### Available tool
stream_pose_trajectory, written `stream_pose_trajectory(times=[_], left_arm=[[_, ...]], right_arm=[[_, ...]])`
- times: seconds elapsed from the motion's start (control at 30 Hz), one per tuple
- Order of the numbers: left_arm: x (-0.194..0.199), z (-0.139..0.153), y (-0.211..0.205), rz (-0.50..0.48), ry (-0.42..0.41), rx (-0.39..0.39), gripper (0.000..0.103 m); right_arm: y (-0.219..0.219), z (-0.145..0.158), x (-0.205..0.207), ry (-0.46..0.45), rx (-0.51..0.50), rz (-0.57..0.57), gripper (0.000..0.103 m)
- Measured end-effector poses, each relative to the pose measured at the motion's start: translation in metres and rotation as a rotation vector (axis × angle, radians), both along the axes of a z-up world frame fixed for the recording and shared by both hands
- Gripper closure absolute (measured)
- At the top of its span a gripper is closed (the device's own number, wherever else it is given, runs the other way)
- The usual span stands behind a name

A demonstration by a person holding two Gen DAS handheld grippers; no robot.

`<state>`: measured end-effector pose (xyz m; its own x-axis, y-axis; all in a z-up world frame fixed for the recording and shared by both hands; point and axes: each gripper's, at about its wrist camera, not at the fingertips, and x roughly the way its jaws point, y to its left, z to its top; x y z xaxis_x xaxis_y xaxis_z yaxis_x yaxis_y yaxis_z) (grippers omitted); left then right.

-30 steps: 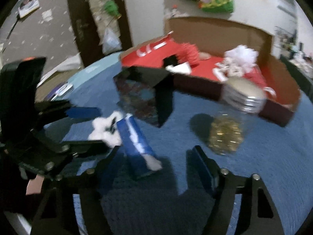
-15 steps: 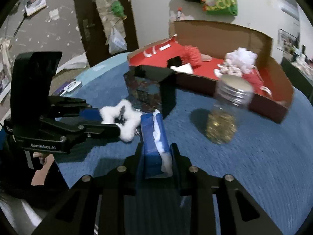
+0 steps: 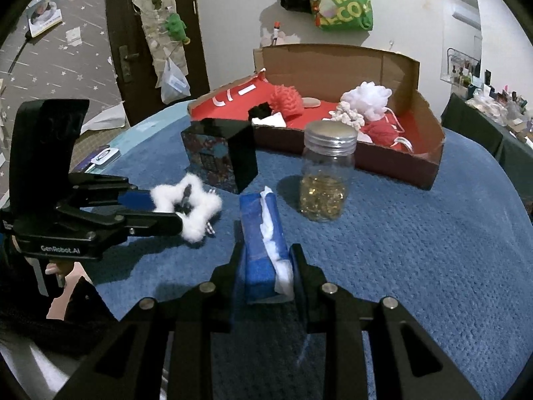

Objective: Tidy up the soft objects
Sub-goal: 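Carry the fluffy star with the left gripper while the right gripper carries the tissue pack into the box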

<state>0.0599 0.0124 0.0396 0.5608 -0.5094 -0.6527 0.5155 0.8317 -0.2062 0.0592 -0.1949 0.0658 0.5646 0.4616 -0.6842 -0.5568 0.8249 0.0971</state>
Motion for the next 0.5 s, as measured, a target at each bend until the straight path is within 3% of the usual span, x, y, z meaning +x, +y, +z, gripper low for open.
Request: stream_pose_trajectory(times=[0.5], left_arm=[[-0.0012, 0.0007, 0.0032, 0.01, 0.005, -0.005, 0.072]], right_arm=[[-0.0033, -0.004, 0.001, 0.006, 0.002, -0.016, 0.075]])
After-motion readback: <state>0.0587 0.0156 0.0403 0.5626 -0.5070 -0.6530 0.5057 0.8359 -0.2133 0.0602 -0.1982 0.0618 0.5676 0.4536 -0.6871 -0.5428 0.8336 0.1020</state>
